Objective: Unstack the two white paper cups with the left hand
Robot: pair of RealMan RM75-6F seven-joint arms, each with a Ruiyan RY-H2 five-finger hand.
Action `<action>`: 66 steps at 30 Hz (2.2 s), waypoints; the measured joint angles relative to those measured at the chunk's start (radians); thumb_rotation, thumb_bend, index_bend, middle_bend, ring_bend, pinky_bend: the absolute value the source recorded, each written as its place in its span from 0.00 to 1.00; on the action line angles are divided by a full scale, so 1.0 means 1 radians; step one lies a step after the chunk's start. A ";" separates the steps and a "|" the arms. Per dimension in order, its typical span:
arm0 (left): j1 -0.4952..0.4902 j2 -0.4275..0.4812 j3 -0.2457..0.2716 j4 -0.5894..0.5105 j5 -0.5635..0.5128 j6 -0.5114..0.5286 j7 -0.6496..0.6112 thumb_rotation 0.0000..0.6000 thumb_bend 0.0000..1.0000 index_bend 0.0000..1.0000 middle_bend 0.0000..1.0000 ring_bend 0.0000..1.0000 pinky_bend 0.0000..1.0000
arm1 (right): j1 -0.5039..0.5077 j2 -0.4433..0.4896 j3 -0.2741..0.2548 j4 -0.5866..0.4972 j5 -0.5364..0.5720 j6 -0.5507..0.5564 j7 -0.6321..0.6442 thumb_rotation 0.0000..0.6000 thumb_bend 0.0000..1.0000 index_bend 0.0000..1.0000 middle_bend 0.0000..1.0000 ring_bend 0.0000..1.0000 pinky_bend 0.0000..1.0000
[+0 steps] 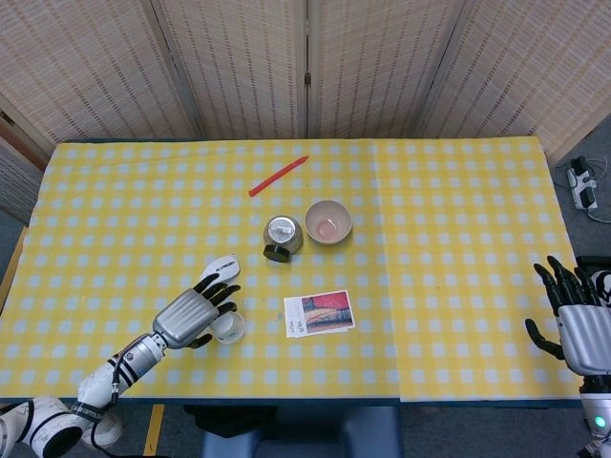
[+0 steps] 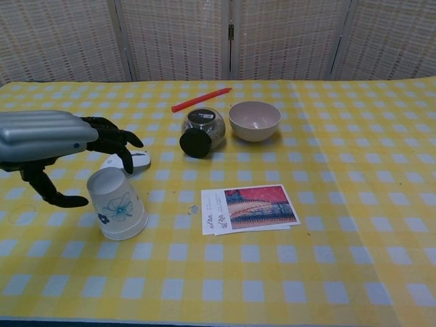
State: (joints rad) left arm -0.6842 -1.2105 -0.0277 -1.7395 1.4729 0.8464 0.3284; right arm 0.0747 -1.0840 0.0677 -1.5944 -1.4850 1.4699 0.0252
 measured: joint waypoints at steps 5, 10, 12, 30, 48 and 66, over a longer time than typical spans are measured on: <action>-0.002 -0.003 0.002 0.001 -0.001 0.010 0.003 1.00 0.36 0.33 0.12 0.15 0.05 | -0.001 -0.001 -0.001 0.005 0.001 0.000 0.006 1.00 0.39 0.00 0.00 0.09 0.00; -0.004 -0.009 0.004 0.005 -0.002 0.020 0.004 1.00 0.36 0.35 0.13 0.16 0.05 | -0.001 -0.002 -0.001 0.008 0.001 -0.003 0.010 1.00 0.39 0.00 0.00 0.09 0.00; -0.004 -0.012 0.006 0.008 -0.004 0.023 0.004 1.00 0.36 0.36 0.14 0.16 0.05 | -0.001 -0.002 -0.001 0.009 0.002 -0.004 0.012 1.00 0.39 0.00 0.00 0.09 0.00; -0.007 -0.015 0.010 0.017 0.004 0.051 -0.027 1.00 0.39 0.40 0.17 0.19 0.06 | -0.004 0.000 0.000 0.009 0.007 -0.004 0.014 1.00 0.39 0.00 0.00 0.09 0.00; 0.025 0.206 -0.023 -0.160 0.032 0.151 -0.116 1.00 0.40 0.41 0.18 0.19 0.06 | -0.005 0.002 0.002 0.001 0.003 0.002 0.012 1.00 0.39 0.00 0.00 0.09 0.00; 0.082 0.233 0.018 -0.159 -0.059 0.135 0.030 1.00 0.40 0.42 0.18 0.19 0.05 | -0.004 0.001 -0.001 0.001 -0.005 0.001 0.012 1.00 0.39 0.00 0.00 0.09 0.00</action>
State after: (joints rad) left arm -0.6020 -0.9776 -0.0102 -1.8990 1.4144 0.9812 0.3579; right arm 0.0705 -1.0827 0.0663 -1.5936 -1.4903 1.4713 0.0370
